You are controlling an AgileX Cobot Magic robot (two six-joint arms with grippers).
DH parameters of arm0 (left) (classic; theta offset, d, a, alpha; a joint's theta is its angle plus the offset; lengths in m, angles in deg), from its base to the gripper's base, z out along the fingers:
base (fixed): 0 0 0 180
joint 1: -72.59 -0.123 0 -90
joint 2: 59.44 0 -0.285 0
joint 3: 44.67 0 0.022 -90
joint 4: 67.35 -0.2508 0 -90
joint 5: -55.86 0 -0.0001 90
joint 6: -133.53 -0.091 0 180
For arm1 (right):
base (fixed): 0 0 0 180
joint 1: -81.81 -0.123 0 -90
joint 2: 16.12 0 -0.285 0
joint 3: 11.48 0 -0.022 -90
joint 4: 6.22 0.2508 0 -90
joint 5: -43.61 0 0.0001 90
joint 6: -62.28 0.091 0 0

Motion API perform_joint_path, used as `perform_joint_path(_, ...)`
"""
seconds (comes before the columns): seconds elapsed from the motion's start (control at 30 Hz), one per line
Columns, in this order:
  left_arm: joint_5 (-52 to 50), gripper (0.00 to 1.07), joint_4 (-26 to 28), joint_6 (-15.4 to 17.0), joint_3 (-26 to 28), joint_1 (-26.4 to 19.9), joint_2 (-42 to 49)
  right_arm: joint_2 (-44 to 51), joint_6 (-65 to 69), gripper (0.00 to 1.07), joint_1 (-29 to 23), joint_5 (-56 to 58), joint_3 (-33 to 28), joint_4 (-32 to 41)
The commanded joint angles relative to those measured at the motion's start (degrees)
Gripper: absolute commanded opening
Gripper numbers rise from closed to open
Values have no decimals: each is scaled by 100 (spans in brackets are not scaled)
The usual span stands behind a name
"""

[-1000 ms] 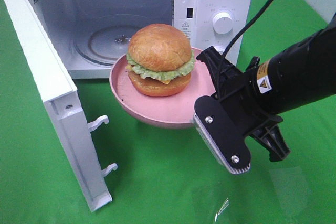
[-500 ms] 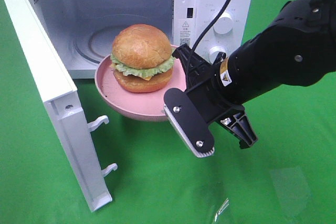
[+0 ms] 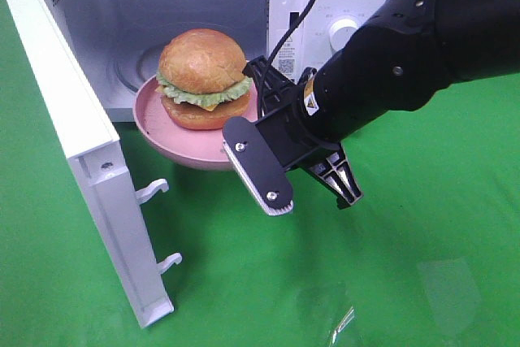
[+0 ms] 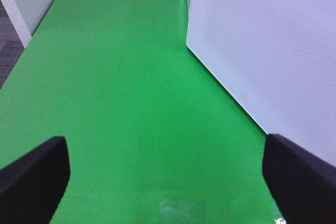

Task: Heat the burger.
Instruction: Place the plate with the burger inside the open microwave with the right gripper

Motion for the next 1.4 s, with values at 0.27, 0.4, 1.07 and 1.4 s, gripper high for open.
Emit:
perform_joint_path(0.27, -80, 91, 17, -11, -6, 6, 86, -561, 304, 0, 6, -46, 911, -212)
perform_joint_path(0.4, -80, 91, 17, -11, -6, 6, 86, -751, 315, 0, 6, 29, 1140, -212)
perform_joint_path(1.07, -80, 91, 17, -11, -6, 6, 86, -1679, 1049, 0, 6, 682, 2487, -630)
perform_joint_path(1.4, -80, 91, 17, -11, -6, 6, 86, -2149, 1152, 0, 6, 997, 3231, -636)
